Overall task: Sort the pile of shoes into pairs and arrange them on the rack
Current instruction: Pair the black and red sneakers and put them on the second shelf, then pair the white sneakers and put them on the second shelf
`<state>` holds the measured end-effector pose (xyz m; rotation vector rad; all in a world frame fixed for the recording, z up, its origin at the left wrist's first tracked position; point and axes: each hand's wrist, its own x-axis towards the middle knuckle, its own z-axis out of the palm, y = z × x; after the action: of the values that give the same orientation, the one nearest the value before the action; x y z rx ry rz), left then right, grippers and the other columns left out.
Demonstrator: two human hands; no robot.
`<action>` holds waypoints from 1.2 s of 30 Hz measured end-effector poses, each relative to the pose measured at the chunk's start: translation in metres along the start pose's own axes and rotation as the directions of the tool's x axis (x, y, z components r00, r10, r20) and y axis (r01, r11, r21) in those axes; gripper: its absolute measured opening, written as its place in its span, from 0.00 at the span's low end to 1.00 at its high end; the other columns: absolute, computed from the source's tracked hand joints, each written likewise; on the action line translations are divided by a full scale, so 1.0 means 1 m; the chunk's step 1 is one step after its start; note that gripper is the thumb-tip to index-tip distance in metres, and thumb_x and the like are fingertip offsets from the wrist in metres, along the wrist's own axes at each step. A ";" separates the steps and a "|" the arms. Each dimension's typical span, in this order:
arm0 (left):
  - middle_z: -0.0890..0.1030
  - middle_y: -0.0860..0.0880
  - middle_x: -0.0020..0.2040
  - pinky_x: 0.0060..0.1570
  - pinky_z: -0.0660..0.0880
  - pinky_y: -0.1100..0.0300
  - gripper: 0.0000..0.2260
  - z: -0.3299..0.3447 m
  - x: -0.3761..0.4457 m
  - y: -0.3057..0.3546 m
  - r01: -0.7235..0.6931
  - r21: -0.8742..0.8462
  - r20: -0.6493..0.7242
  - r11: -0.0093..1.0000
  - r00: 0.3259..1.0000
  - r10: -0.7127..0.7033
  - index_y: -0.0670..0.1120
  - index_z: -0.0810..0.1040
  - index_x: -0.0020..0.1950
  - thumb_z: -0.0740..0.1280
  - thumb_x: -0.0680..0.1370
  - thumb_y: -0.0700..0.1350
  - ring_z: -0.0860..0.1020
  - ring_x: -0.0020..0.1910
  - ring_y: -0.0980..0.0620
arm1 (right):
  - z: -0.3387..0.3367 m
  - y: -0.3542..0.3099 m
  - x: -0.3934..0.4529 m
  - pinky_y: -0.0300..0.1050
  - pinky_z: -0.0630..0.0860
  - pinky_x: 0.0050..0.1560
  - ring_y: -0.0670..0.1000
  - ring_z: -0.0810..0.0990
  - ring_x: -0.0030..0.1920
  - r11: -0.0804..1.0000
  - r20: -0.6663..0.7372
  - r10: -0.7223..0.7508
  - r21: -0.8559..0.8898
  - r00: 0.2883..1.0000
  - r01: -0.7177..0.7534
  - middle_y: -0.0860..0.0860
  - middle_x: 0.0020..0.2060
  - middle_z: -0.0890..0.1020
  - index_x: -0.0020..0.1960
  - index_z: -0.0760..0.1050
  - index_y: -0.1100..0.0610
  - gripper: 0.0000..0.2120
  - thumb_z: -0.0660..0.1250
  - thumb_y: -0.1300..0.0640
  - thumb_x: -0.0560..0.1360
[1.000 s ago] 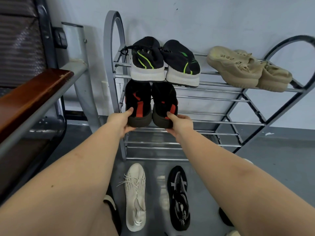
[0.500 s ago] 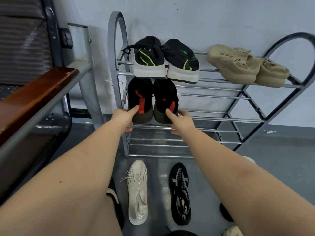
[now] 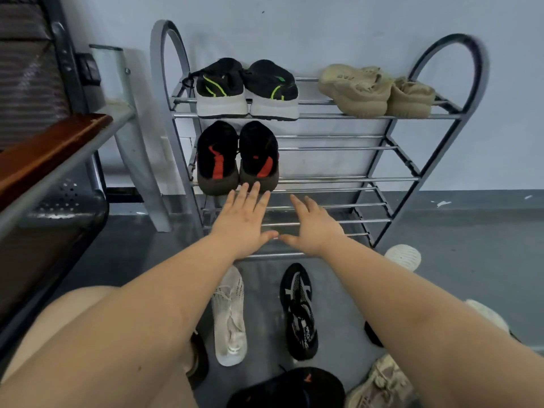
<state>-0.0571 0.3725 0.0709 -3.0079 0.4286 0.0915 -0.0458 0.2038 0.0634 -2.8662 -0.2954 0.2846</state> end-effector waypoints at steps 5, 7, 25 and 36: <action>0.37 0.44 0.78 0.74 0.42 0.49 0.37 0.016 0.001 0.045 -0.145 -0.029 0.148 0.989 0.978 0.148 0.47 0.38 0.77 0.51 0.78 0.65 0.39 0.77 0.45 | 0.024 0.040 -0.028 0.56 0.61 0.72 0.57 0.51 0.77 0.999 0.016 0.048 -0.007 0.999 -0.048 0.55 0.78 0.49 0.78 0.41 0.49 0.45 0.63 0.36 0.73; 0.37 0.44 0.77 0.75 0.43 0.49 0.37 0.029 0.000 0.064 -0.190 -0.053 0.217 0.980 0.956 0.197 0.48 0.38 0.77 0.52 0.78 0.63 0.40 0.77 0.45 | 0.038 0.062 -0.042 0.55 0.60 0.73 0.57 0.50 0.77 0.996 0.049 0.086 -0.040 0.995 -0.084 0.55 0.78 0.47 0.78 0.40 0.49 0.44 0.62 0.38 0.74; 0.39 0.45 0.78 0.75 0.42 0.50 0.35 0.125 0.035 0.211 -0.421 -0.072 0.459 0.904 0.791 0.405 0.47 0.39 0.77 0.52 0.79 0.61 0.41 0.77 0.46 | 0.102 0.254 -0.117 0.54 0.54 0.74 0.57 0.49 0.77 0.925 0.186 0.352 -0.220 0.917 -0.311 0.56 0.77 0.50 0.78 0.43 0.51 0.41 0.62 0.40 0.75; 0.41 0.43 0.78 0.75 0.45 0.49 0.31 0.146 0.058 0.356 -0.497 -0.210 0.510 0.842 0.679 0.528 0.52 0.45 0.78 0.52 0.79 0.62 0.43 0.77 0.44 | 0.125 0.371 -0.182 0.55 0.62 0.70 0.58 0.57 0.74 0.707 0.175 0.698 -0.011 0.694 -0.707 0.56 0.75 0.57 0.78 0.47 0.55 0.38 0.55 0.36 0.76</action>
<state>-0.1078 0.0323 -0.1109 -2.6109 1.1869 1.0014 -0.1826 -0.1609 -0.1220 -2.7588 0.8138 0.6563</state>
